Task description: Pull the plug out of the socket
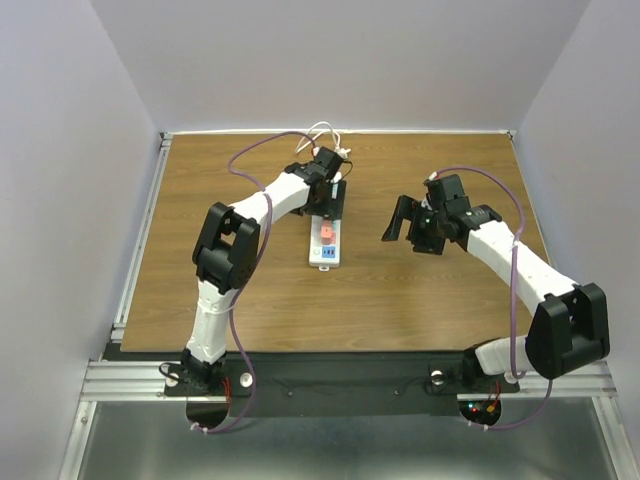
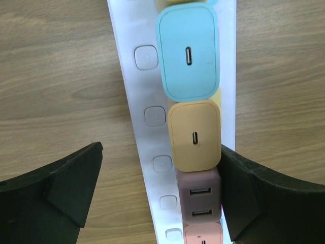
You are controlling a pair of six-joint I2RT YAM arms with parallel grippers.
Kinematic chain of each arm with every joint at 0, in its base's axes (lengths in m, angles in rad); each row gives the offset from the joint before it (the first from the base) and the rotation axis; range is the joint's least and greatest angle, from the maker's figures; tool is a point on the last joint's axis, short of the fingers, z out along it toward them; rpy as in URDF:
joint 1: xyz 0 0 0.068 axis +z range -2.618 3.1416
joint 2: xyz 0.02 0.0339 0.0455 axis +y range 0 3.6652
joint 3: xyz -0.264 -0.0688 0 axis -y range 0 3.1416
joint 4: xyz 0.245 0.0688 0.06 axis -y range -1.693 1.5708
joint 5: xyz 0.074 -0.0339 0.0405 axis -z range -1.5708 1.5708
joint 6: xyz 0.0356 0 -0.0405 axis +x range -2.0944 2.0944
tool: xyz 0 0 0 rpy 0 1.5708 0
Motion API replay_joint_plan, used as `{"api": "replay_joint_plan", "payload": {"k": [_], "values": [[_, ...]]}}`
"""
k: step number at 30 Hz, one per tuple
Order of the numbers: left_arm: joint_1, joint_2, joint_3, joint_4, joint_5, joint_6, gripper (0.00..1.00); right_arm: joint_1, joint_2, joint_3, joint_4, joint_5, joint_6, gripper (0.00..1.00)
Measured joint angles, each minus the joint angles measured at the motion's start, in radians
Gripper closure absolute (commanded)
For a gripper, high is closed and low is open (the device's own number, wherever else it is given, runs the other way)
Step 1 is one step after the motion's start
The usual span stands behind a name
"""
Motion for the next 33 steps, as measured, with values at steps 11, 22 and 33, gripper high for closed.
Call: {"api": "replay_joint_plan", "payload": {"k": [11, 22, 33], "values": [[-0.038, 0.002, 0.027, 0.027, -0.01, -0.014, 0.89, 0.0, 0.006, -0.002, -0.01, 0.002, -0.014, 0.0], [-0.048, -0.109, -0.17, 0.16, 0.008, -0.118, 1.0, 0.002, 0.009, -0.002, -0.032, -0.027, -0.037, 0.0], [-0.202, -0.298, -0.41, 0.195, 0.083, -0.502, 1.0, 0.006, 0.009, -0.002, -0.055, -0.039, -0.053, 0.0]]}}
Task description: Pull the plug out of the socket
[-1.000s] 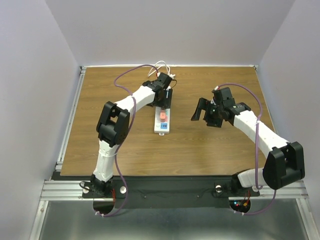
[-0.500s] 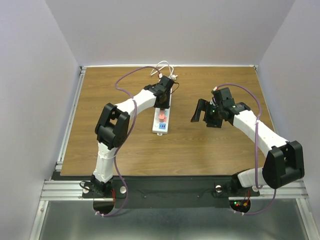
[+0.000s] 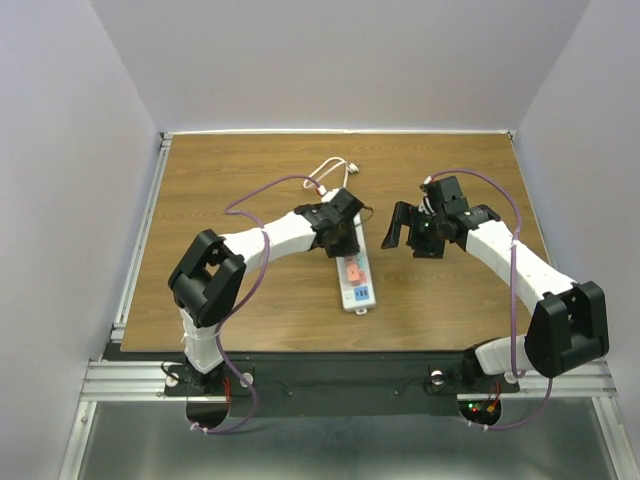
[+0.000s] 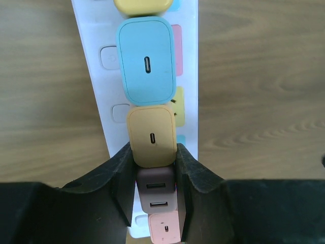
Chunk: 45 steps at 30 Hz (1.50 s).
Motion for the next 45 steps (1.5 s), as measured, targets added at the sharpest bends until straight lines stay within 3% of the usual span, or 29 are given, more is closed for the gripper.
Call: {"api": "replay_joint_plan", "payload": {"k": [7, 8, 9, 13, 21, 27, 31, 32, 36, 37, 38, 39, 40, 41, 42, 45], "values": [[-0.112, 0.102, 0.114, 0.021, 0.05, -0.107, 1.0, 0.0, 0.0, 0.0, -0.029, 0.001, -0.022, 0.0], [-0.114, 0.116, 0.123, 0.039, 0.055, -0.116, 0.84, 0.0, 0.0, 0.0, -0.032, 0.001, -0.023, 0.0], [-0.113, 0.117, 0.123, 0.045, 0.056, -0.119, 0.75, 0.0, -0.002, 0.0, -0.035, 0.002, -0.025, 0.0], [-0.112, 0.117, 0.123, 0.046, 0.041, -0.134, 0.51, 0.0, -0.018, 0.0, -0.047, 0.02, -0.026, 0.0], [-0.101, 0.146, 0.214, -0.039, -0.016, -0.107, 0.31, 0.0, -0.029, 0.0, -0.049, 0.085, 0.011, 0.0], [-0.068, 0.168, 0.307, -0.071, -0.073, -0.077, 0.29, 0.0, -0.029, 0.0, -0.062, 0.163, 0.082, 0.0], [-0.041, 0.166, 0.307, -0.083, -0.09, -0.058, 0.14, 0.0, -0.053, 0.0, -0.092, 0.24, 0.124, 0.0], [-0.034, 0.16, 0.307, -0.087, -0.095, -0.052, 0.03, 0.0, -0.069, 0.0, -0.102, 0.259, 0.131, 0.0], [-0.027, 0.095, 0.264, -0.053, -0.068, -0.041, 0.01, 0.0, -0.18, 0.0, -0.126, 0.314, 0.131, 0.0], [-0.024, 0.07, 0.237, -0.031, -0.035, -0.041, 0.01, 0.0, -0.205, 0.0, -0.129, 0.325, 0.129, 0.0], [-0.018, 0.042, 0.208, -0.005, 0.005, -0.042, 0.27, 0.0, -0.222, 0.0, -0.13, 0.332, 0.128, 0.0], [-0.01, 0.014, 0.168, 0.041, 0.056, -0.044, 0.43, 0.0, -0.235, 0.0, -0.13, 0.338, 0.128, 0.0], [0.002, 0.0, 0.145, 0.073, 0.111, -0.048, 0.75, 0.0, -0.247, 0.0, -0.13, 0.343, 0.128, 0.0], [0.01, -0.002, 0.135, 0.092, 0.139, -0.044, 0.93, 0.0, -0.251, 0.0, -0.13, 0.345, 0.128, 0.0], [0.018, 0.002, 0.129, 0.117, 0.171, -0.044, 1.0, 0.0, -0.252, 0.0, -0.131, 0.346, 0.127, 0.01], [0.033, 0.022, 0.128, 0.151, 0.208, -0.032, 1.0, 0.0, -0.249, 0.0, -0.132, 0.344, 0.12, 0.16]]}}
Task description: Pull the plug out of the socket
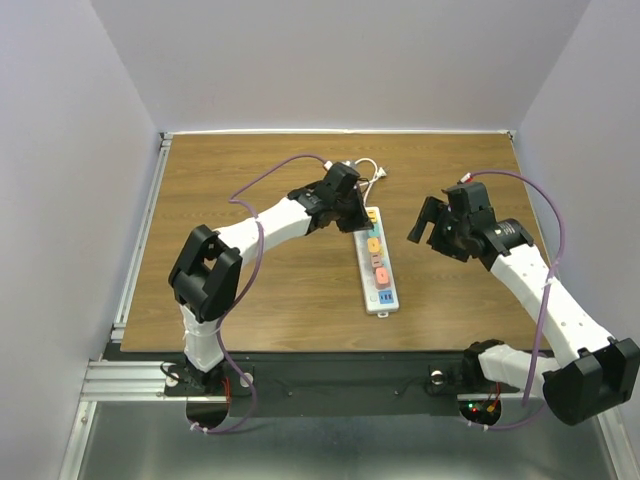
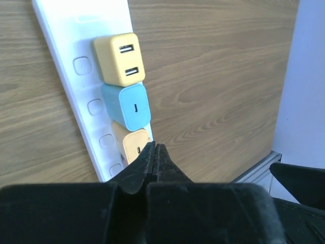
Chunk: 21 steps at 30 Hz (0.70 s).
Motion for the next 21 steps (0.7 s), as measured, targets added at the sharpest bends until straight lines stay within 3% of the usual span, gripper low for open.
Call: {"api": "replay_joint_plan", "payload": {"k": [1, 4, 7, 11, 21], "values": [[0.001, 0.008, 0.0, 0.01, 0.016, 0.005, 1.0, 0.0, 0.0, 0.0, 0.0, -0.002, -0.003, 0.3], [-0.008, 0.013, -0.015, 0.057, 0.058, 0.023, 1.0, 0.0, 0.002, 0.0, 0.0, -0.015, -0.018, 0.49], [-0.017, 0.011, -0.089, 0.177, 0.12, 0.043, 1.0, 0.0, 0.003, -0.01, 0.0, -0.037, -0.03, 0.79], [-0.021, 0.012, -0.233, 0.327, 0.21, 0.061, 1.0, 0.0, 0.003, -0.031, -0.004, -0.059, -0.039, 0.98], [0.022, 0.112, -0.335, 0.714, 0.422, 0.049, 1.0, 0.0, 0.03, -0.032, -0.004, -0.198, -0.115, 0.99]]}}
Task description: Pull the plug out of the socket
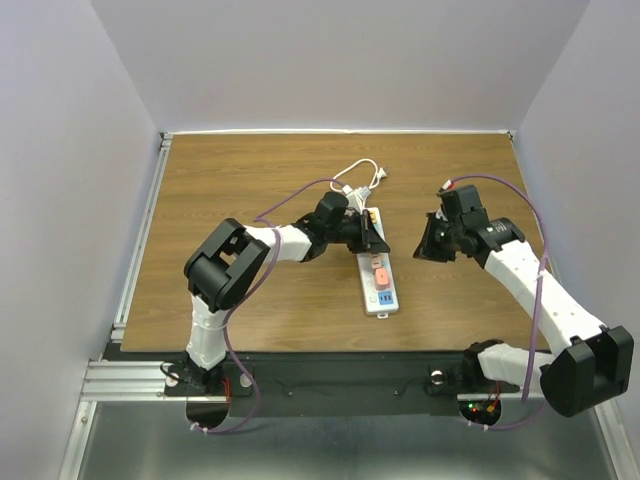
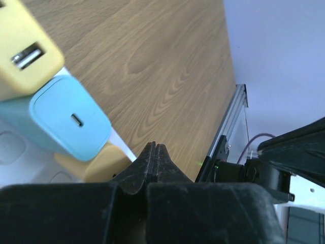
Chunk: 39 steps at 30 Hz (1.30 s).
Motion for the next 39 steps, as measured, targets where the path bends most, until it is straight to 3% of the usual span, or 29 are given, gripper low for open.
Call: {"api": "replay_joint_plan", "payload": {"k": [3, 5, 10, 15, 16, 17, 19, 20, 24, 33, 39], "values": [[0.005, 0.039, 0.001, 0.082, 0.055, 0.0, 1.0, 0.0, 0.035, 0.0, 0.0, -0.046, -0.035, 0.96], [0.009, 0.064, 0.001, 0.142, 0.092, -0.006, 1.0, 0.001, 0.05, 0.0, 0.0, -0.063, -0.051, 1.0], [0.037, 0.138, -0.029, 0.395, 0.183, -0.101, 1.0, 0.017, 0.067, 0.0, 0.001, -0.069, -0.085, 1.0], [0.071, 0.172, -0.061, 0.539, 0.213, -0.166, 1.0, 0.043, 0.08, 0.0, 0.001, -0.055, -0.106, 0.99], [0.077, 0.177, -0.063, 0.555, 0.214, -0.173, 1.0, 0.061, 0.084, 0.001, 0.001, -0.048, -0.106, 0.94], [0.08, 0.182, -0.065, 0.571, 0.215, -0.182, 1.0, 0.084, 0.088, 0.001, 0.002, -0.041, -0.106, 0.74], [0.08, 0.183, -0.07, 0.584, 0.214, -0.187, 1.0, 0.124, 0.095, 0.001, 0.002, -0.024, -0.105, 0.59], [0.08, 0.183, -0.074, 0.591, 0.214, -0.19, 1.0, 0.156, 0.101, 0.001, 0.003, -0.01, -0.101, 0.44], [0.08, 0.183, -0.093, 0.619, 0.213, -0.199, 1.0, 0.257, 0.13, 0.001, 0.006, 0.049, -0.086, 0.24], [0.081, 0.177, -0.137, 0.672, 0.212, -0.211, 1.0, 0.4, 0.225, 0.016, 0.022, 0.181, -0.043, 0.25], [0.08, 0.172, -0.14, 0.661, 0.209, -0.21, 1.0, 0.419, 0.278, 0.016, 0.041, 0.309, -0.008, 0.45]]}}
